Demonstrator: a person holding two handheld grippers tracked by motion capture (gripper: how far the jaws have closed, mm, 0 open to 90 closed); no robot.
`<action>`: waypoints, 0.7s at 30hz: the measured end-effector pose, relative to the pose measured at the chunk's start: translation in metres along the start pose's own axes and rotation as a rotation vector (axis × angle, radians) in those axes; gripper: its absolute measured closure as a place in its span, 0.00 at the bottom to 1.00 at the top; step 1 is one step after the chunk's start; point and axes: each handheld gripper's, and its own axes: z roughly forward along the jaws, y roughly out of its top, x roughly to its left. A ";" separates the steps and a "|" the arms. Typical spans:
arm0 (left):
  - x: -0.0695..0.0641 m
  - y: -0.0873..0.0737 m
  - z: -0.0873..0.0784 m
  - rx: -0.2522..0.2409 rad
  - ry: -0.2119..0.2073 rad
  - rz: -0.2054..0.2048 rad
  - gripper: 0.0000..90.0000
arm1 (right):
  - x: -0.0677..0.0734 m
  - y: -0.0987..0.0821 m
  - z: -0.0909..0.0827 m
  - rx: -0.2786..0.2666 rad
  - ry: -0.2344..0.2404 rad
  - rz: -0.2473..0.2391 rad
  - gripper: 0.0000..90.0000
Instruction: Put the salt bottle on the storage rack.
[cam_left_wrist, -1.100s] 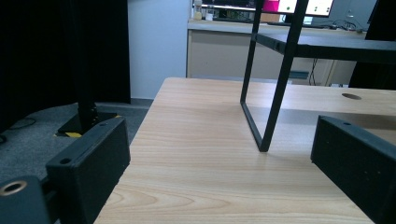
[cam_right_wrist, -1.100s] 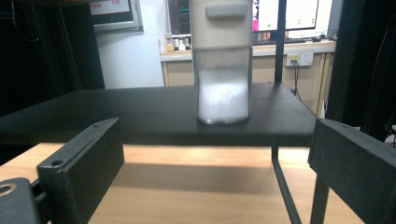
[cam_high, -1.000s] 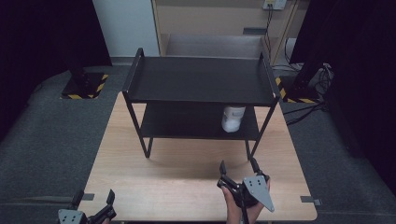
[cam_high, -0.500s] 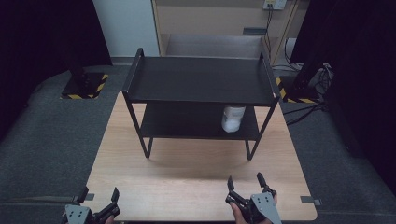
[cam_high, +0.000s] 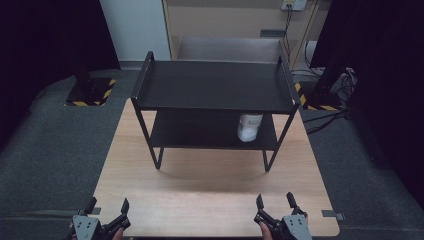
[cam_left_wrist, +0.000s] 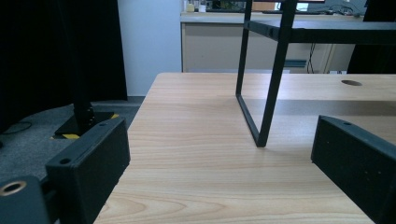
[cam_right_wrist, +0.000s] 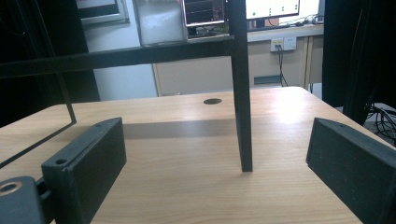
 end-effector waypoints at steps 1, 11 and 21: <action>0.000 0.001 0.000 -0.001 0.011 0.018 0.04 | -0.003 0.000 -0.002 0.003 0.003 -0.005 0.06; 0.002 0.000 0.002 0.000 0.010 0.011 0.04 | -0.013 -0.002 -0.009 0.007 0.004 -0.014 0.06; 0.003 -0.002 0.003 -0.005 0.018 -0.002 0.04 | -0.015 -0.008 -0.009 0.014 0.008 0.000 0.07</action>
